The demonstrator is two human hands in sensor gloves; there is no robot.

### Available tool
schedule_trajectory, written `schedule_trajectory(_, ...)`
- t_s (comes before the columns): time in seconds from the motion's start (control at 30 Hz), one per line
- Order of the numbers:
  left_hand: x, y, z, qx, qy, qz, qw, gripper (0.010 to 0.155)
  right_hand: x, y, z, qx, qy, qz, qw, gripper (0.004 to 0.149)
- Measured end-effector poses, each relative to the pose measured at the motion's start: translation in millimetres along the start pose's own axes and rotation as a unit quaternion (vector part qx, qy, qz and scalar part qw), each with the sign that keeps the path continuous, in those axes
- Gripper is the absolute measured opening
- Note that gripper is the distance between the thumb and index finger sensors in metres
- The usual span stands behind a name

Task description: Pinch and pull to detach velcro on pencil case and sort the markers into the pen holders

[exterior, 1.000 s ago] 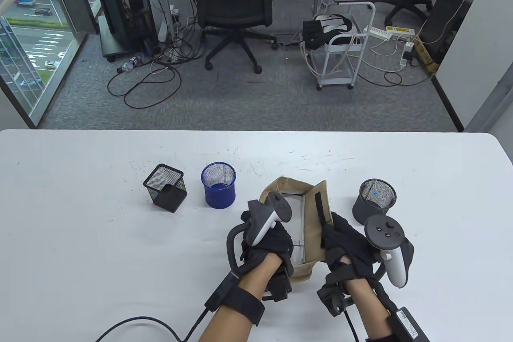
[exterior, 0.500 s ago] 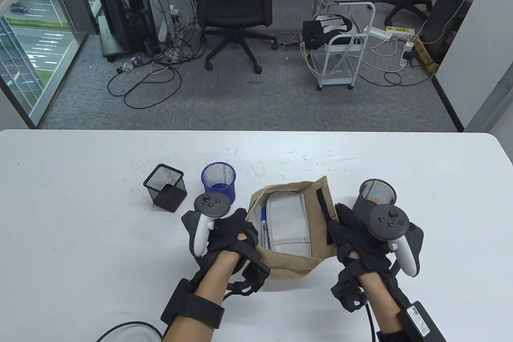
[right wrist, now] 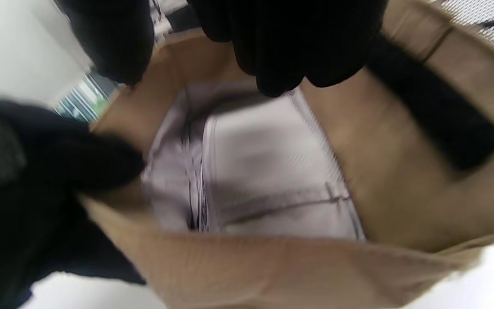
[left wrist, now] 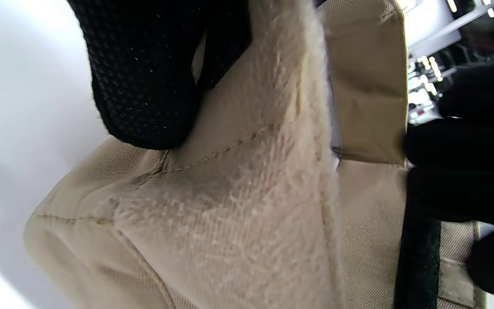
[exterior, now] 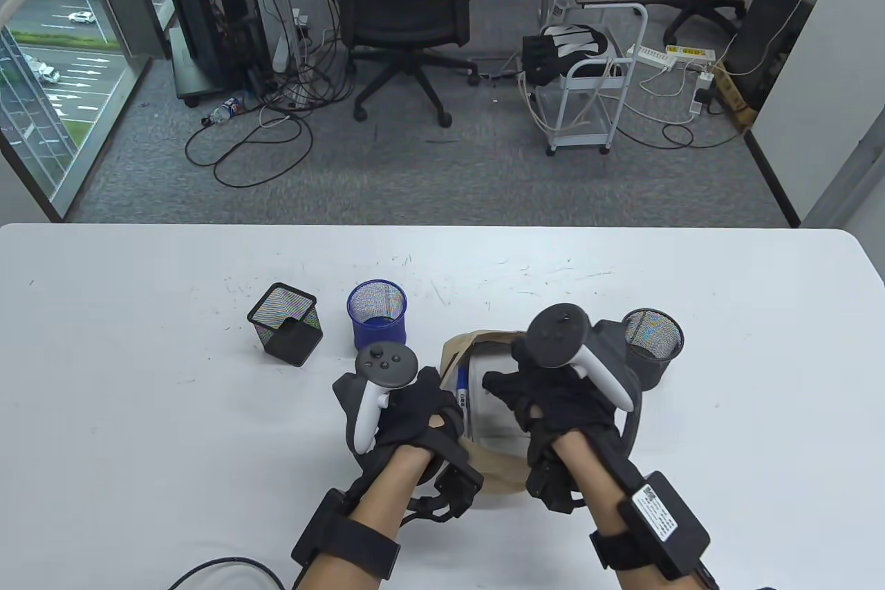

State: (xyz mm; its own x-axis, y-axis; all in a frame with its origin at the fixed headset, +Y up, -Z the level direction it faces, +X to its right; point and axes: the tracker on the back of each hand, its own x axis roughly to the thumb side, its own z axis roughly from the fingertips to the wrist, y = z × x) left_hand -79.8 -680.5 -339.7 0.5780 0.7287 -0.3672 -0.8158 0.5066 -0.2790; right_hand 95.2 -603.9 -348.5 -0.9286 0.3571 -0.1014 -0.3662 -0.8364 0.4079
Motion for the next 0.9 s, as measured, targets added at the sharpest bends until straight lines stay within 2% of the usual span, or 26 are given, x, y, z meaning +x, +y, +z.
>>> schedule_trajectory(0.1,-0.9,-3.4,3.5,0.001,-0.008,0.004,1.0,0.066,11.5,19.1,-17.5,0.016,0.027,0.052,0.998,0.085)
schedule_trajectory(0.27,-4.8,-4.8,9.0,-0.01,-0.017,0.025,0.999,0.066,17.2,36.7,-38.6,0.032,0.062,0.101,0.992,0.094)
schedule_trajectory(0.43,-6.3,-1.1,12.1,-0.005,-0.018,0.034,0.999,0.067,18.9,49.3,-48.4,0.016,0.08,0.158,0.984,0.097)
schedule_trajectory(0.57,-9.4,2.4,7.9,-0.002,-0.007,0.038,0.999,0.067,19.5,49.7,-42.2,0.002,0.058,0.165,0.985,0.09)
schedule_trajectory(0.63,-10.0,2.4,5.6,-0.006,-0.006,0.045,0.999,0.067,22.6,44.9,-31.7,-0.025,0.037,0.16,0.986,0.085)
schedule_trajectory(0.7,-10.1,2.6,3.6,-0.015,-0.003,0.058,0.998,0.067,25.2,38.3,-17.6,-0.074,0.025,0.174,0.982,0.082)
schedule_trajectory(0.77,-9.7,3.6,2.3,-0.01,-0.003,0.069,0.998,0.068,25.6,33.2,-4.1,-0.137,0.025,0.198,0.97,0.082)
schedule_trajectory(0.8,-9.9,4.6,1.4,-0.007,-0.004,0.074,0.997,0.068,24.2,30.6,4.2,-0.192,0.034,0.223,0.955,0.082)
schedule_trajectory(0.87,-11.2,6.7,1.1,-0.006,-0.001,0.095,0.995,0.068,16.9,25.1,10.5,-0.235,0.049,0.243,0.94,0.083)
schedule_trajectory(0.9,-11.9,8.3,1.1,-0.002,-0.003,0.107,0.994,0.068,9.0,20.0,11.3,-0.239,0.059,0.231,0.941,0.085)
